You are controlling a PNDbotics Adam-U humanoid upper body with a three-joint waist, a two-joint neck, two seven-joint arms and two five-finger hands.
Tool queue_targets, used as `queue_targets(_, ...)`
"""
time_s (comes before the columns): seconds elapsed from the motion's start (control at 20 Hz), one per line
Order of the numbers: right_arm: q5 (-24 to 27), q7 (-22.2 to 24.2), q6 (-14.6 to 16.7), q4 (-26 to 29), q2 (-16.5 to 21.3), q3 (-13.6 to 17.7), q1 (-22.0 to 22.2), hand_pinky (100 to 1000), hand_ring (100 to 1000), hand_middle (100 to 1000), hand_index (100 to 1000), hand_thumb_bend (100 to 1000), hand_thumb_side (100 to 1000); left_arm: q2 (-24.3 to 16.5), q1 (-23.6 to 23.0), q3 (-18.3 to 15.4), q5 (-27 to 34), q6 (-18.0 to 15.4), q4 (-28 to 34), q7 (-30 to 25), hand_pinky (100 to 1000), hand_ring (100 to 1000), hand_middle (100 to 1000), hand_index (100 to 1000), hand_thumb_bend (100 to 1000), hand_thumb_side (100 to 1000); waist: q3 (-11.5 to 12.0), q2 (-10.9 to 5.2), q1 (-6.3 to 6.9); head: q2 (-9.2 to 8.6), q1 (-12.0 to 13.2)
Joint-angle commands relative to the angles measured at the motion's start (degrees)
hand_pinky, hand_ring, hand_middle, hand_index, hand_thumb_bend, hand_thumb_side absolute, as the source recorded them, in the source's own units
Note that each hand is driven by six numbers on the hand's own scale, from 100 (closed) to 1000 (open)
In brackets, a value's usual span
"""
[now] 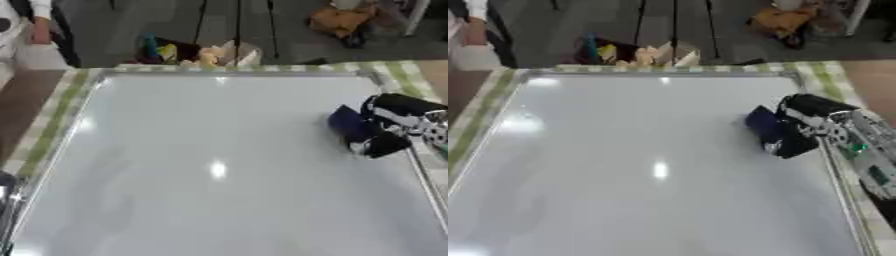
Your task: Wipe the whiteboard clean with a brush.
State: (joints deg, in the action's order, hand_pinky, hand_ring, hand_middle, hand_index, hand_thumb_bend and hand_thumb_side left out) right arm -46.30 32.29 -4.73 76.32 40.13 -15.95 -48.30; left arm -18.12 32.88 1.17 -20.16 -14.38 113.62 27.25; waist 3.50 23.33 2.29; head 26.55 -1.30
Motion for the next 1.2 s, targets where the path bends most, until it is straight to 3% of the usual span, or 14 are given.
queue_targets(0.05,0.74,0.28,-0.4,0.52,1.32,-0.29,-0.15,559,546,309,349,100,393,-0.67,0.95,-0.24,0.44,-0.08,0.97,0.05,698,824,755,767,215,980,0.0,-1.43,-0.16,-0.42,0.01)
queue_targets(0.55,2.93,2.07,-0.35,1.62,1.09,-1.44,0.22,541,539,300,364,100,374,-0.66,1.04,-0.28,0.45,-0.1,0.97,0.13,698,824,755,767,215,979,-0.03,-1.36,-0.27,-0.08,0.12)
queue_targets(1.2,8.82,7.68,-1.54,5.0,1.28,-2.59,-0.04,512,525,294,371,100,366,-0.66,1.0,-0.24,0.53,-0.1,0.97,0.17,699,825,756,768,216,978,0.12,-1.54,-0.52,-0.02,0.08)
